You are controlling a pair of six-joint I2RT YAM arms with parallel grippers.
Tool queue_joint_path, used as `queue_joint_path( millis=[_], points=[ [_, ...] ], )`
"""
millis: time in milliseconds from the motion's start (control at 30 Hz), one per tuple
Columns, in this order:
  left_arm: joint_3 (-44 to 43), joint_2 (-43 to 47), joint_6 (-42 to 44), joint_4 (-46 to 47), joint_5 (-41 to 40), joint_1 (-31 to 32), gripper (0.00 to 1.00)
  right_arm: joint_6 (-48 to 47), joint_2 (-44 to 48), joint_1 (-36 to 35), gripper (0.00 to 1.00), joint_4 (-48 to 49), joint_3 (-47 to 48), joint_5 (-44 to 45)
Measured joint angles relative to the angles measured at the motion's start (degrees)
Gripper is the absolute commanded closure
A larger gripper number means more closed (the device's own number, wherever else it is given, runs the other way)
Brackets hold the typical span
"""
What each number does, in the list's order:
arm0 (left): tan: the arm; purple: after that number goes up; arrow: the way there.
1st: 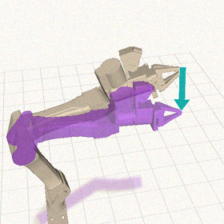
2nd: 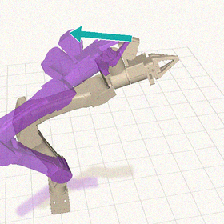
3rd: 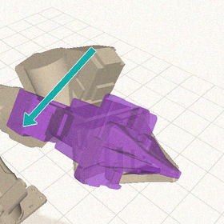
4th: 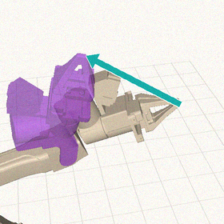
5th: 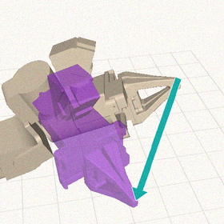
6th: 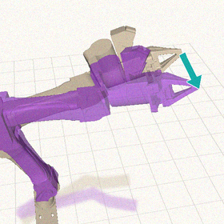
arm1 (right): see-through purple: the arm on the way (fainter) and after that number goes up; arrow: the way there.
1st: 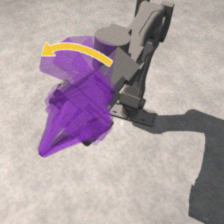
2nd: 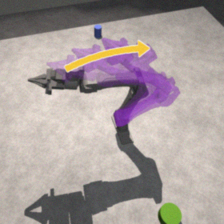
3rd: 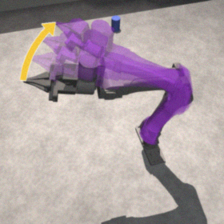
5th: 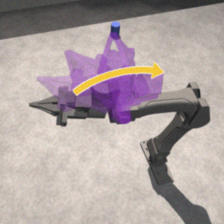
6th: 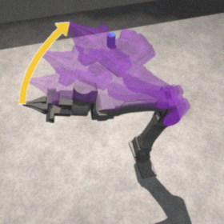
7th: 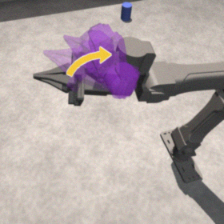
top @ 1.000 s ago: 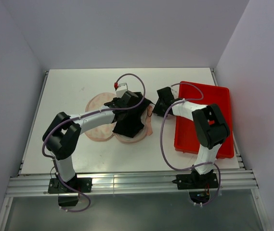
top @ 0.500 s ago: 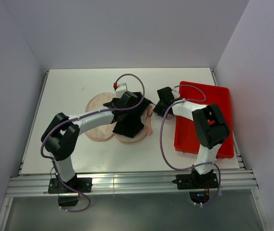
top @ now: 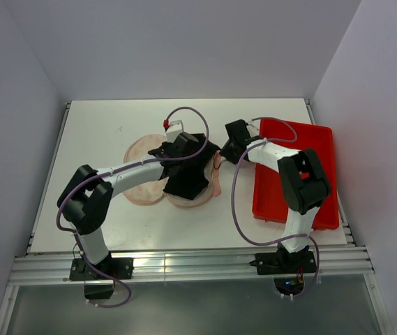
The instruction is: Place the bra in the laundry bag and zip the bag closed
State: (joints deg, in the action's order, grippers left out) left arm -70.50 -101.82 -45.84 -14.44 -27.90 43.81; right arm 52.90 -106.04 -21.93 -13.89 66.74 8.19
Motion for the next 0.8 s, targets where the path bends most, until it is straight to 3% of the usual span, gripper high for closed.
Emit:
queue_joint_path(
  millis=[800],
  points=[
    [1.29, 1.4, 0.17, 0.22, 0.09, -0.61, 0.43, 0.26, -3.69, -2.69, 0.67, -7.34, 4.48, 6.08]
  ],
)
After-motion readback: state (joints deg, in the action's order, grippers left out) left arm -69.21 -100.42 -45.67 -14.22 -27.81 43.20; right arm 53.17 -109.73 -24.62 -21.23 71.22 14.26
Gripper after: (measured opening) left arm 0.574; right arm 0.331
